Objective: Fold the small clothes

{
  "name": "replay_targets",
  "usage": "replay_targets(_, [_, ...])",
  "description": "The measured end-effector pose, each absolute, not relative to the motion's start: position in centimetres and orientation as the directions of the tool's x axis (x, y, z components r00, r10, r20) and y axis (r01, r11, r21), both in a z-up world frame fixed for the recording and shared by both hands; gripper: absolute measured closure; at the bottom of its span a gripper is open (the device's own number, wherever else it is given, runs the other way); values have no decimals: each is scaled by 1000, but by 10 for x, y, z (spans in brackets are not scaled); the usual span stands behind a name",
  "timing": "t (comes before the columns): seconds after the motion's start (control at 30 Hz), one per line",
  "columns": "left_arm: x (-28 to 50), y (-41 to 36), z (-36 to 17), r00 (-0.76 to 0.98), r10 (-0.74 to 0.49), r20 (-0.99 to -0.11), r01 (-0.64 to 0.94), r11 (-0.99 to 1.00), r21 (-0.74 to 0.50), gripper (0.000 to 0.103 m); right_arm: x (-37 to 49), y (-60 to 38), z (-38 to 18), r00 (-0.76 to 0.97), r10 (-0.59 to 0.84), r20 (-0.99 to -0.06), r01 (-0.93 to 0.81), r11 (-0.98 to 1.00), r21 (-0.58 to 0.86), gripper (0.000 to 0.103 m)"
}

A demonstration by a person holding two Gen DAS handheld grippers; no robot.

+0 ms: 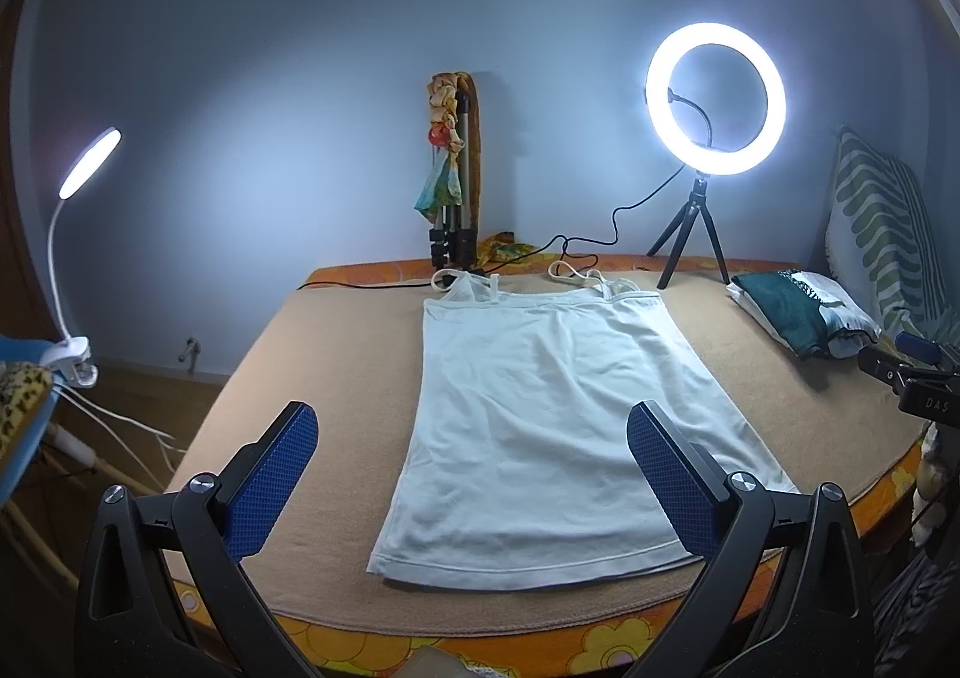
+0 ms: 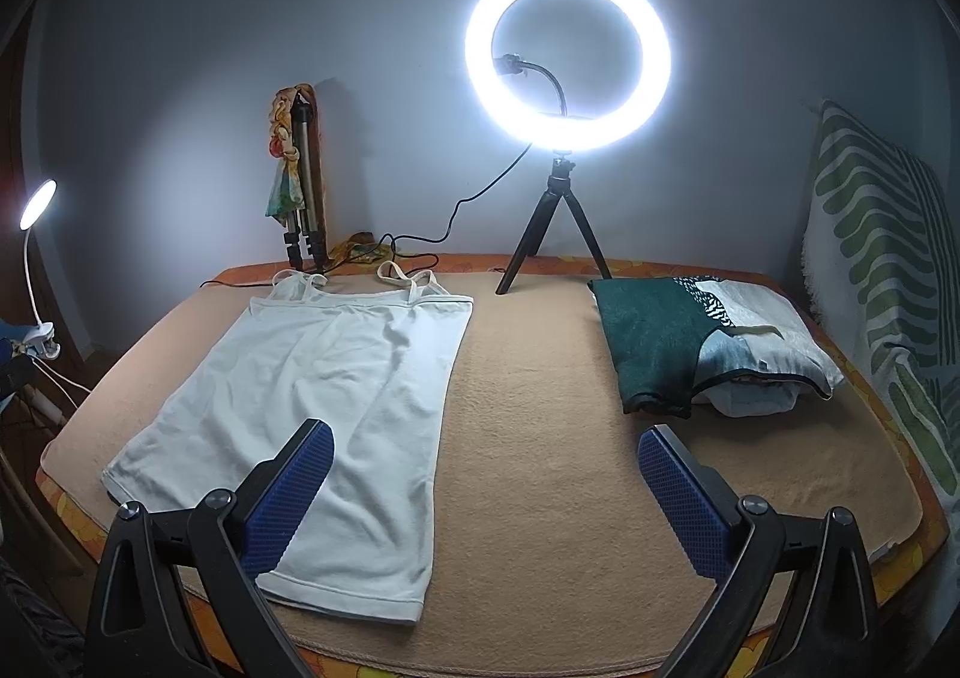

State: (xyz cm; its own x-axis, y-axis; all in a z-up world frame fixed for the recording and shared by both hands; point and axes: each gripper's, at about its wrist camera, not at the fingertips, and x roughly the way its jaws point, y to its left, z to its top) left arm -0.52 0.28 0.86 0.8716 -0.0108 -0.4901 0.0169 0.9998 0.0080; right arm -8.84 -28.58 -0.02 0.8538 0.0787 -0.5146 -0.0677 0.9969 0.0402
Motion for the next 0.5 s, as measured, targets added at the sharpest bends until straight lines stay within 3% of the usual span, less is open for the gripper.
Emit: replay_targets(0.5, [-5,3,8,873,-16,-487,19,1000,2,0,-88,-285,0,853,81,-516,-68,997,44,0])
